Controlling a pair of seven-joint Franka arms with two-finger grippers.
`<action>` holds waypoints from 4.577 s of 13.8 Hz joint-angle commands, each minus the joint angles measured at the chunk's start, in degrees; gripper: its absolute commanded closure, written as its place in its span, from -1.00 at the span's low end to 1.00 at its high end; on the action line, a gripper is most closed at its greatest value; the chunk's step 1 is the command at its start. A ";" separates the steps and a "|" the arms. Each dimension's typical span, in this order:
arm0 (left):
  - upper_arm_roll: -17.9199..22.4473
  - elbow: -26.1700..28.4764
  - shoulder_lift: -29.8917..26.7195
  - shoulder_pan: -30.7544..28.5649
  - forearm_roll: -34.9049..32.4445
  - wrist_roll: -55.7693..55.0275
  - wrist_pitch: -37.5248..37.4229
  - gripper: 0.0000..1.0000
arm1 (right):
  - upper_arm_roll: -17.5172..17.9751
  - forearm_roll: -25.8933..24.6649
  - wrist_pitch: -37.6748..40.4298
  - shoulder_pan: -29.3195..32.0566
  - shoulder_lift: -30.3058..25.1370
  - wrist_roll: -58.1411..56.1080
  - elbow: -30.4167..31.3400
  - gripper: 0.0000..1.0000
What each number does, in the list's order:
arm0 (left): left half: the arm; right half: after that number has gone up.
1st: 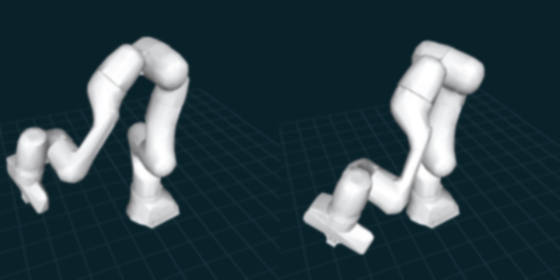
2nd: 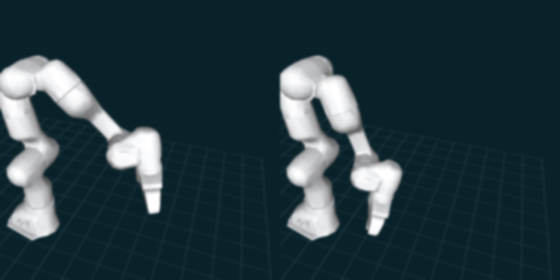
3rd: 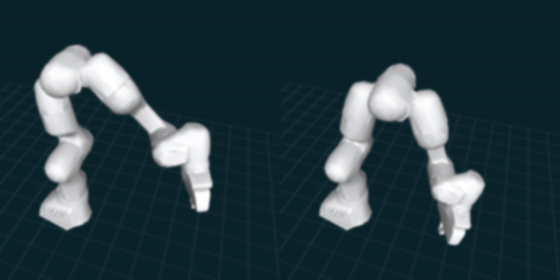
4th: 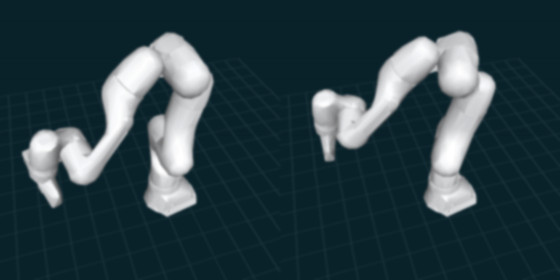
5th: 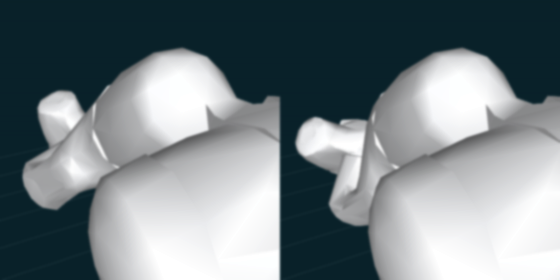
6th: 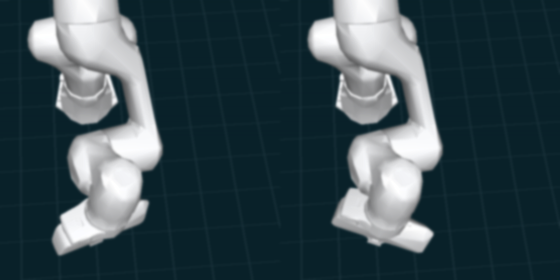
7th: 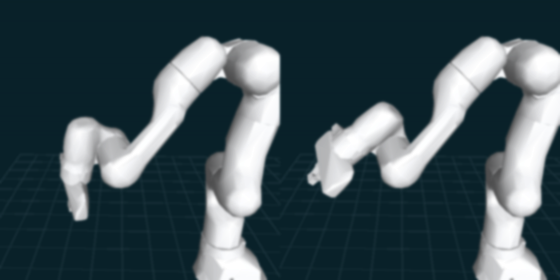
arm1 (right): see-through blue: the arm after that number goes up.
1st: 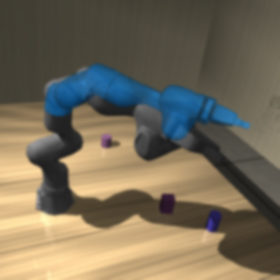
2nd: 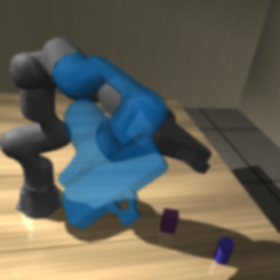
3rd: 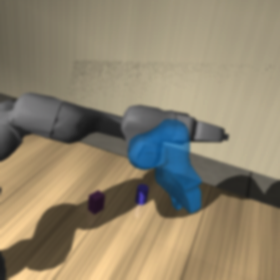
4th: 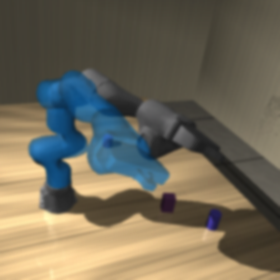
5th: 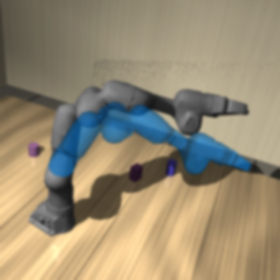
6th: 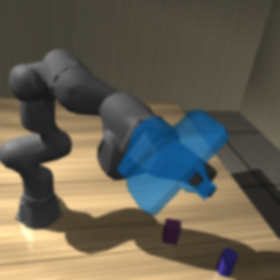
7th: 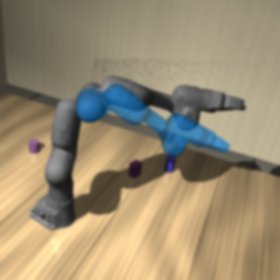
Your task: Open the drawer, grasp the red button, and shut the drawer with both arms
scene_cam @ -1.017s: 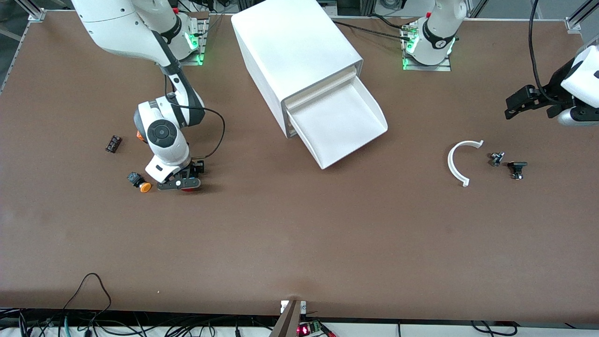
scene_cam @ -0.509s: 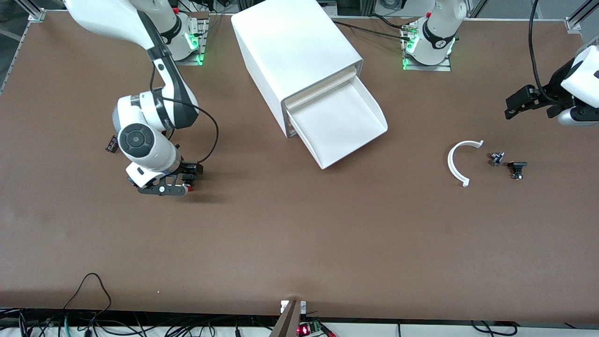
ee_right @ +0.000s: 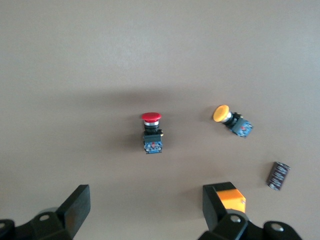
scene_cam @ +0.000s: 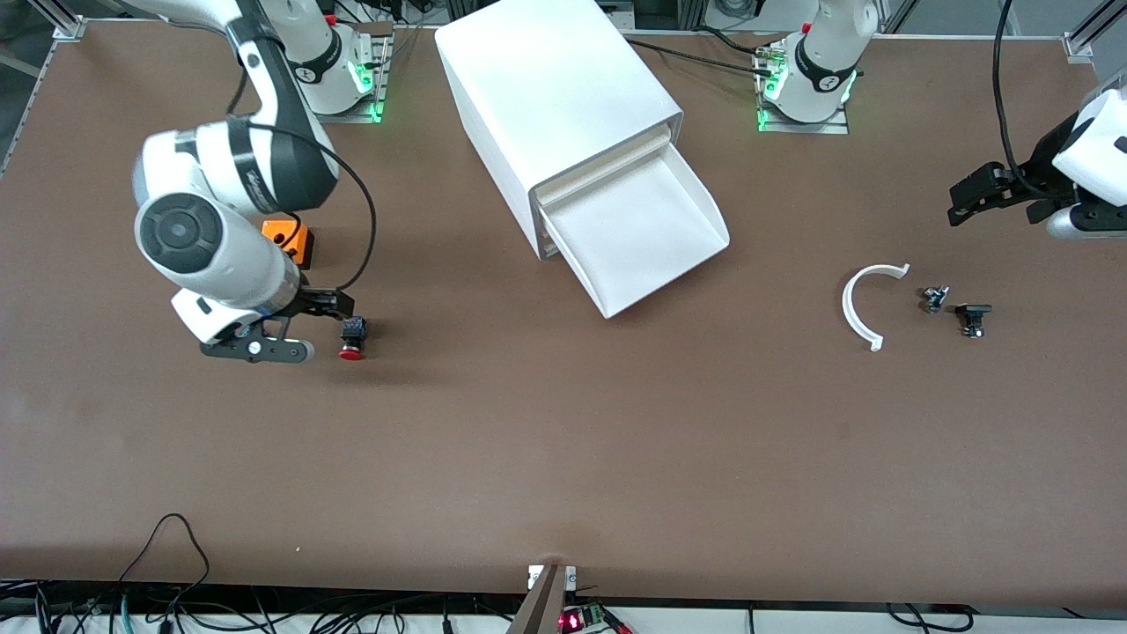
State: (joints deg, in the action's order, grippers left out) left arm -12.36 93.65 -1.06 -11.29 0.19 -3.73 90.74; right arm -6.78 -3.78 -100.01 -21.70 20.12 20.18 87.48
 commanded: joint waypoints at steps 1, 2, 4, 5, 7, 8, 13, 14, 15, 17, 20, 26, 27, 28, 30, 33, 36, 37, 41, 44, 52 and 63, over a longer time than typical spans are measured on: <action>0.76 -2.43 2.37 -1.09 6.37 -0.22 -1.27 -1.00 | 0.10 0.88 6.04 3.49 -4.02 -0.05 -2.31 -1.00; 0.76 -2.51 3.08 -1.80 8.49 -0.13 -1.18 -1.00 | 0.10 0.88 6.93 5.33 -5.43 -0.14 -2.22 -1.00; 0.24 -2.25 5.09 -1.81 10.09 -0.65 -0.48 -1.00 | 0.28 0.97 7.20 10.07 -8.59 -1.62 -1.78 -1.00; -0.11 -1.38 5.28 -1.37 9.92 -0.75 1.61 -1.00 | 0.28 0.97 7.55 11.75 -9.74 -4.51 -1.70 -1.00; -4.84 3.88 5.10 -1.02 9.22 -7.20 8.45 -1.00 | 0.36 0.97 8.86 14.30 -11.41 -10.14 -1.00 -1.00; -6.08 5.47 5.54 -0.67 8.17 -12.91 11.01 -1.00 | 0.28 0.97 9.48 15.01 -12.03 -11.81 -0.21 -1.00; -10.57 18.29 7.65 3.37 4.82 -28.85 29.37 -1.00 | 0.19 1.15 7.81 17.22 -14.76 -25.97 4.19 -1.00; -10.66 20.32 8.26 3.47 4.56 -30.70 32.54 -1.00 | 0.10 1.50 8.25 17.21 -15.46 -25.98 4.89 -1.00; -11.01 22.08 9.40 4.42 4.47 -32.37 35.53 -1.00 | 0.19 1.50 7.12 17.13 -18.16 -25.89 8.38 -1.00; -11.63 27.34 10.11 5.48 4.03 -35.19 44.04 -1.00 | 0.10 1.50 0.99 17.21 -25.27 -25.54 18.73 -1.00; -11.89 30.80 12.56 7.85 -0.97 -40.98 51.19 -1.00 | -1.30 1.59 -0.45 17.21 -27.94 -21.52 22.74 -1.00; -11.98 32.37 16.53 10.75 -2.74 -44.17 53.84 -1.00 | -1.30 1.41 -0.36 17.21 -27.86 -21.41 22.56 -1.00; -13.03 33.51 16.53 11.37 -2.13 -44.08 53.67 -1.00 | -1.31 1.50 -0.62 17.21 -27.77 -21.41 22.56 -1.00; -15.56 34.31 16.44 12.07 -2.12 -44.08 53.58 -1.00 | -1.31 1.50 -0.71 17.21 -27.68 -21.41 22.56 -1.00; -18.39 34.58 16.00 12.08 -2.04 -44.17 52.70 -1.00 | -1.13 1.06 -0.36 17.13 -27.68 -21.41 21.95 -1.00; -21.37 36.68 14.60 11.99 1.19 -44.86 51.12 -1.00 | -1.22 1.41 -0.10 17.21 -27.59 -20.62 20.99 -1.00; -24.89 36.69 13.19 12.08 10.08 -45.66 47.17 -1.00 | -1.04 1.24 0.34 17.13 -27.59 -21.32 20.72 -1.00; -25.68 36.69 12.93 12.08 10.27 -45.66 46.46 -1.00 | -0.95 1.32 0.43 17.13 -27.59 -21.32 20.63 -1.00; -29.90 37.12 12.84 12.17 11.75 -45.75 45.49 -1.00 | -0.60 1.50 0.17 16.95 -27.50 -21.32 20.54 -1.00; -31.58 37.39 12.84 12.17 12.99 -47.06 45.49 -1.00 | -0.60 1.50 0.34 16.86 -27.59 -21.32 20.54 -1.00; -30.01 36.60 8.90 7.71 12.20 -41.92 45.58 -1.00 | -0.60 1.59 0.08 16.86 -27.68 -21.32 20.72 -1.00; -5.66 9.91 -6.05 3.12 1.23 -20.70 5.28 -1.00 | -0.87 1.59 -0.54 16.86 -27.50 -21.32 20.80 -1.00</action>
State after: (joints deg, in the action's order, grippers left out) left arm -19.31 109.08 -6.07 -8.95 5.02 -25.09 103.67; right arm -7.73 -3.19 -100.33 -5.10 -6.84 -1.37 108.33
